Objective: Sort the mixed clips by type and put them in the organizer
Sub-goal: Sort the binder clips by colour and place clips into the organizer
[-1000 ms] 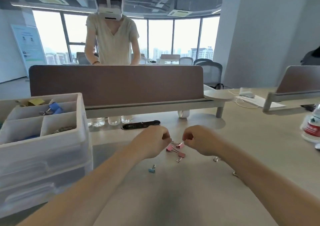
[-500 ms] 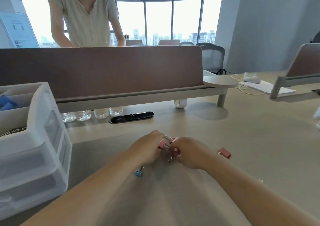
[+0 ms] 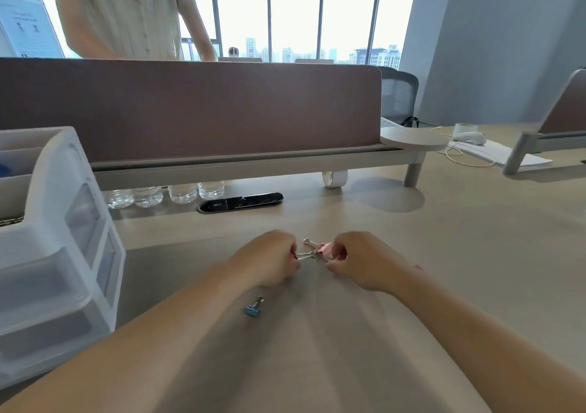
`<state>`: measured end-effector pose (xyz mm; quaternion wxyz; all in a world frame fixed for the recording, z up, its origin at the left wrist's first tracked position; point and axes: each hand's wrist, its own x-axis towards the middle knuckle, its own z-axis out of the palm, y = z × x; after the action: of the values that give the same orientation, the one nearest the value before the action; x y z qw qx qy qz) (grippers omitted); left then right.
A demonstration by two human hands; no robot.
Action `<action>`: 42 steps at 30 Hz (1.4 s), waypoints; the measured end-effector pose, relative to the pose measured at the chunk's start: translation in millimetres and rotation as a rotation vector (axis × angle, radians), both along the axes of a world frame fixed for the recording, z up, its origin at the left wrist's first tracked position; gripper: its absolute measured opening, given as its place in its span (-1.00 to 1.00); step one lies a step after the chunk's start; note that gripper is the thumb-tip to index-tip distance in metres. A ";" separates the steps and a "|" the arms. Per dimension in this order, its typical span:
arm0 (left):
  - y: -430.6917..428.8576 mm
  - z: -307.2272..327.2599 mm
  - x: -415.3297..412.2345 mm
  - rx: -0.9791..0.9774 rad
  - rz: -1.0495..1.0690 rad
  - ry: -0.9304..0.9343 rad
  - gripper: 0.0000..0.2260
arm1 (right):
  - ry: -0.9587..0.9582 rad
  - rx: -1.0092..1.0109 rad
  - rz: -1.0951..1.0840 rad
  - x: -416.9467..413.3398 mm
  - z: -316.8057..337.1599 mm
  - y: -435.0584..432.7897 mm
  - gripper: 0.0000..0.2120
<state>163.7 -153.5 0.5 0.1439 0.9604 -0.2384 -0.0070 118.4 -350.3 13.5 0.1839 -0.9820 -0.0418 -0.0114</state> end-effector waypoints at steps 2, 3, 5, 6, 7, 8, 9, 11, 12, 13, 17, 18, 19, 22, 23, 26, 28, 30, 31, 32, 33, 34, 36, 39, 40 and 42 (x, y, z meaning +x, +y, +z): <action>5.0 1.3 0.2 -0.030 0.013 -0.005 -0.75 | -0.064 -0.003 -0.039 10.7 -0.9 2.4 -0.82; 5.9 0.6 0.7 -0.031 0.011 -0.002 -0.71 | -0.082 -0.016 -0.056 16.0 -2.3 3.2 -0.79; 10.2 1.0 1.0 -0.016 0.023 0.002 -0.72 | -0.087 -0.063 -0.063 27.9 -5.8 7.9 -0.80; 11.5 1.2 1.5 -0.012 0.024 0.002 -0.75 | -0.079 -0.083 -0.067 32.2 -6.9 10.5 -0.80; 12.4 1.2 2.2 -0.015 0.025 0.000 -0.78 | -0.070 -0.096 -0.075 35.7 -8.6 13.1 -0.79; 13.1 2.4 2.5 -0.029 0.030 -0.003 -0.80 | -0.065 -0.102 -0.079 38.9 -9.7 15.9 -0.78; 13.3 4.0 2.4 -0.046 0.032 -0.010 -0.81 | -0.068 -0.104 -0.079 41.3 -11.1 18.5 -0.77; 13.9 7.9 2.4 -0.077 0.037 -0.029 -0.81 | -0.072 -0.113 -0.075 43.3 -13.3 23.9 -0.73; 14.2 9.7 2.4 -0.087 0.040 -0.036 -0.80 | -0.064 -0.133 -0.069 43.5 -14.2 26.3 -0.71; 14.5 11.2 2.1 -0.095 0.042 -0.037 -0.80 | -0.050 -0.156 -0.066 43.7 -15.5 28.4 -0.69; 14.1 13.6 0.6 -0.141 0.061 -0.005 -0.83 | -0.038 -0.203 -0.055 43.2 -17.9 33.0 -0.74; 13.4 13.8 -0.4 -0.150 0.070 0.006 -0.84 | -0.034 -0.210 -0.051 42.6 -17.6 33.7 -0.76; 12.6 14.0 -1.5 -0.159 0.079 0.019 -0.85 | -0.025 -0.213 -0.049 41.9 -17.3 34.1 -0.76; 8.9 14.6 -6.6 -0.167 0.085 0.047 -0.88 | 0.002 -0.207 -0.053 37.4 -15.1 32.9 -0.78; 7.4 14.6 -8.9 -0.159 0.079 0.050 -0.89 | 0.004 -0.205 -0.055 34.7 -14.6 31.7 -0.79; 1.9 15.0 -16.9 -0.151 0.045 0.047 -0.91 | 0.004 -0.181 -0.069 21.4 -13.5 23.6 -0.78; -3.5 17.4 -22.5 -0.162 0.032 0.047 -0.90 | -0.007 -0.163 -0.084 12.0 -10.7 13.3 -0.78; -11.5 20.9 -28.1 -0.182 0.022 0.055 -0.89 | -0.021 -0.163 -0.093 2.0 -4.4 -1.1 -0.79; -16.1 22.7 -30.4 -0.193 0.015 0.061 -0.89 | -0.031 -0.168 -0.105 -2.7 -0.9 -9.9 -0.78; -21.5 24.9 -33.0 -0.201 0.005 0.070 -0.89 | -0.041 -0.172 -0.121 -7.8 2.8 -19.3 -0.74; -28.0 27.4 -35.9 -0.206 -0.006 0.076 -0.89 | -0.053 -0.176 -0.139 -13.0 6.2 -30.0 -0.67; -35.8 30.1 -39.0 -0.205 -0.020 0.073 -0.88 | -0.062 -0.175 -0.162 -18.1 8.9 -41.5 -0.63; -53.0 36.0 -45.5 -0.191 -0.051 0.057 -0.87 | -0.066 -0.158 -0.221 -27.9 13.2 -63.5 -0.66; -79.5 40.3 -51.1 -0.186 -0.084 0.059 -0.85 | -0.042 -0.106 -0.266 -41.5 18.5 -89.6 -0.79; -90.3 40.3 -53.3 -0.186 -0.101 0.064 -0.86 | -0.035 -0.101 -0.276 -47.0 19.0 -98.4 -0.81; -109.1 37.4 -55.4 -0.185 -0.117 0.082 -0.86 | -0.031 -0.092 -0.287 -55.2 17.0 -110.8 -0.79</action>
<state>108.3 -262.6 37.9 0.2407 0.9265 -0.2873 -0.0326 63.2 -461.1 30.6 0.1345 -0.9850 0.0959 -0.0506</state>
